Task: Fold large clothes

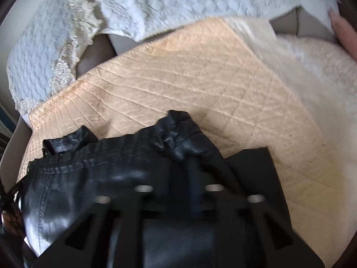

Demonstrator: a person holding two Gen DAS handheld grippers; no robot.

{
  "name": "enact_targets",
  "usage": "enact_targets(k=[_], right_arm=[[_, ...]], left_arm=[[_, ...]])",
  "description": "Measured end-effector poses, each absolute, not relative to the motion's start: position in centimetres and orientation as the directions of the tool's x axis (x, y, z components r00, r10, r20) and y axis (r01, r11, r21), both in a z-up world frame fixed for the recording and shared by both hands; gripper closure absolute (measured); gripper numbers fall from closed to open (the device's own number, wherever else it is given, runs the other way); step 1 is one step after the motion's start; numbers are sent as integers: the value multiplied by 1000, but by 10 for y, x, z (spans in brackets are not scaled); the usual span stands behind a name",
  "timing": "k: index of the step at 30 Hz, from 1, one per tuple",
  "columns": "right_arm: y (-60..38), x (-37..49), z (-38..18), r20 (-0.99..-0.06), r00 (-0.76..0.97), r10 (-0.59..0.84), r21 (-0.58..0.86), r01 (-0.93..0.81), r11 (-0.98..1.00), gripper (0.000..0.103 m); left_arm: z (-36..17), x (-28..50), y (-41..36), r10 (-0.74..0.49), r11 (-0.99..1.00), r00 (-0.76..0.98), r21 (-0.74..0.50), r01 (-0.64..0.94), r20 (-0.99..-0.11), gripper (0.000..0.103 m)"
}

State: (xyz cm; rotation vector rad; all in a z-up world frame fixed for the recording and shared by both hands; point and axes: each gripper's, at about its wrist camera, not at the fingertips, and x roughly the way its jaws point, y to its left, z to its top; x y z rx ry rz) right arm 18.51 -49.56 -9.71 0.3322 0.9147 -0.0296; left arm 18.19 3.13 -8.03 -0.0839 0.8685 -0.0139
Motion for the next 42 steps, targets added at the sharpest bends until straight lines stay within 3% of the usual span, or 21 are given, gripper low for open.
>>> enact_targets(k=[1, 11, 15, 31, 36, 38, 42], right_arm=[[-492, 179, -91, -773, 623, 118, 274, 161, 948, 53], [-477, 134, -69, -761, 644, 77, 209, 130, 969, 53], [-486, 137, -95, -828, 559, 48, 176, 177, 968, 53], [-453, 119, -64, -786, 614, 74, 187, 122, 975, 53], [-414, 105, -54, -767, 625, 147, 217, 38, 975, 53], [-402, 99, -54, -759, 627, 176, 236, 14, 972, 53], [-380, 93, -59, -747, 620, 240, 294, -16, 956, 53]], left_arm=[[-78, 181, 31, -45, 997, 647, -77, -21, -762, 75], [-37, 119, 17, -74, 997, 726, -58, 47, -684, 67], [-58, 113, 22, -50, 999, 690, -47, 24, -722, 67], [-56, 99, 29, -34, 999, 682, -43, 3, -730, 63], [-42, 83, 45, -12, 999, 713, -42, -24, -701, 51], [-42, 80, 60, -6, 997, 720, -62, -51, -694, 42], [-57, 86, 89, -21, 987, 681, -126, -105, -732, 41]])
